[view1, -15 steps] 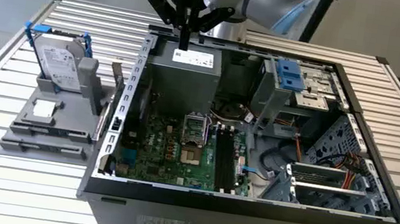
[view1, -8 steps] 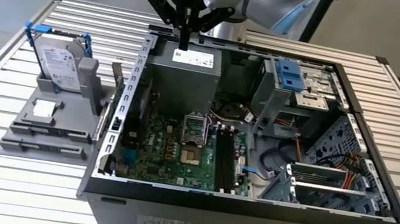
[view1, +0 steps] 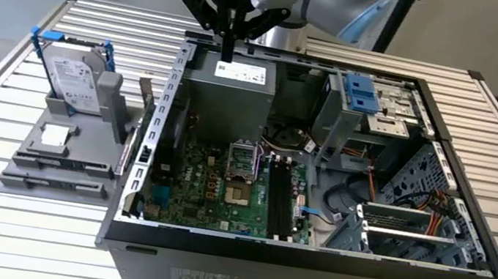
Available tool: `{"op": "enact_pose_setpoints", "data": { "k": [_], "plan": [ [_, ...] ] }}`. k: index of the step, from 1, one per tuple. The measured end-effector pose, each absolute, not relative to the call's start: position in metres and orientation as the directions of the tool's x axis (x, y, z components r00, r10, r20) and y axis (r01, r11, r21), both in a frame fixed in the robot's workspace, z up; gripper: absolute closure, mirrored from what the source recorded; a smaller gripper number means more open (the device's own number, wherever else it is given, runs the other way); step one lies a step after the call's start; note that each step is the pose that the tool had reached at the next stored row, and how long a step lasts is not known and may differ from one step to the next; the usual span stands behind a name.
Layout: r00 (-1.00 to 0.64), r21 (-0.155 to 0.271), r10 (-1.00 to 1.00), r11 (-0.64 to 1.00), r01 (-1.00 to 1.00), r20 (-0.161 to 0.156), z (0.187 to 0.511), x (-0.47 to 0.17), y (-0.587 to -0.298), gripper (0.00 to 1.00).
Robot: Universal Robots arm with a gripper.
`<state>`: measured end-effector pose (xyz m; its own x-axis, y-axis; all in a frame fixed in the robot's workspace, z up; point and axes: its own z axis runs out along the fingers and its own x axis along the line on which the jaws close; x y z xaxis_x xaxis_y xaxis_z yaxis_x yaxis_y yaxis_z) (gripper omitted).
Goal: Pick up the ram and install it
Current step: 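Reach for the ram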
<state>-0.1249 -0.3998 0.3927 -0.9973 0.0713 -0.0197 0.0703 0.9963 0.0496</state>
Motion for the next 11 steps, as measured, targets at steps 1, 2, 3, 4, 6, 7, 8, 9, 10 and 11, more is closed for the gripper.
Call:
{"op": "enact_pose_setpoints", "data": {
  "k": [1, 2, 3, 4, 6, 7, 8, 9, 10, 11],
  "plan": [
    [-0.997, 0.050, 0.071, 0.996, 0.070, -0.020, 0.393, -0.129, -0.401, 1.00],
    [-0.997, 0.050, 0.071, 0.996, 0.070, -0.022, 0.393, -0.137, -0.402, 1.00],
    [-0.997, 0.050, 0.071, 0.996, 0.070, -0.024, 0.392, -0.144, -0.403, 1.00],
    [-0.997, 0.050, 0.071, 0.996, 0.070, -0.024, 0.393, -0.149, -0.403, 1.00],
    [-0.997, 0.050, 0.071, 0.996, 0.070, -0.024, 0.392, -0.158, -0.405, 1.00],
    [-0.997, 0.050, 0.071, 0.996, 0.070, -0.024, 0.393, -0.163, -0.405, 1.00],
    [-0.997, 0.050, 0.071, 0.996, 0.070, -0.024, 0.392, -0.167, -0.406, 1.00],
    [-0.997, 0.050, 0.071, 0.996, 0.070, -0.024, 0.392, -0.172, -0.406, 1.00],
    [-0.997, 0.050, 0.071, 0.996, 0.070, -0.024, 0.393, -0.176, -0.406, 1.00],
    [-0.997, 0.050, 0.071, 0.996, 0.070, -0.024, 0.392, -0.179, -0.406, 1.00]
  ]
}}
